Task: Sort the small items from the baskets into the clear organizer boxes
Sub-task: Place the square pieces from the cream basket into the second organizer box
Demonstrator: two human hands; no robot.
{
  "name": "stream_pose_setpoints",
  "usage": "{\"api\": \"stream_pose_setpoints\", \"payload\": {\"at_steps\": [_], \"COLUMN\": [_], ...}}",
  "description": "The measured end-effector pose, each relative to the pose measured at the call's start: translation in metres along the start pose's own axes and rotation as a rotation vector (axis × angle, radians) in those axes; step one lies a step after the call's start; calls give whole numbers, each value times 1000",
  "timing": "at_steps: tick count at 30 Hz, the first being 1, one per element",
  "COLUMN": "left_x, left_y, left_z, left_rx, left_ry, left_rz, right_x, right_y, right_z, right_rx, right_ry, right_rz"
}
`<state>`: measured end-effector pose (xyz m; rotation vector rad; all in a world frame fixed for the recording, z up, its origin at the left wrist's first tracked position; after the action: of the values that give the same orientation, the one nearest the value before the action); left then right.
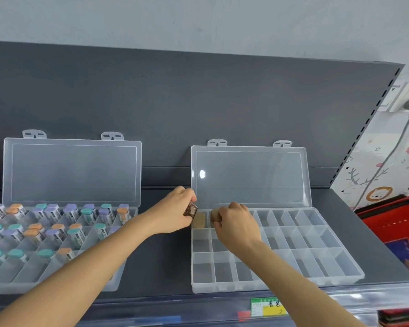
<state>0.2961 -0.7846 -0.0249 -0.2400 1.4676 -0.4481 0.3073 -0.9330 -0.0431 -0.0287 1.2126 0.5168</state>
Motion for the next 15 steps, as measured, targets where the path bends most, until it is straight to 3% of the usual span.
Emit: {"api": "stream_pose_setpoints", "payload": {"at_steps": [3, 6, 11, 15], "left_x": [-7, -11, -13, -4], "left_y": [3, -1, -22, -42], "left_z": [-1, 0, 7, 14], "left_rx": [-33, -37, 9, 42], "left_ry": [-72, -132, -205, -199], "left_rz": [-47, -102, -219, -255], "right_x": [1, -16, -33, -39], "right_y": [-5, -21, -63, -82], "right_z": [3, 9, 9, 2], "right_rx": [53, 241, 695, 772], "right_ry": [45, 27, 74, 72], "right_rz": [76, 302, 908, 1148]}}
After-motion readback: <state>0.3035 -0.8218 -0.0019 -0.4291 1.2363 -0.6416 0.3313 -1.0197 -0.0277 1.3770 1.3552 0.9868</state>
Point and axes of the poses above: each hand's wrist, its own z-axis towards the middle knuckle, its own x-axis out of the palm, y = z × x, the point moved 6 cm from there along z, towards the middle knuckle, and after that the axes turned 11 degrees about -y, right-handed, at the moved point
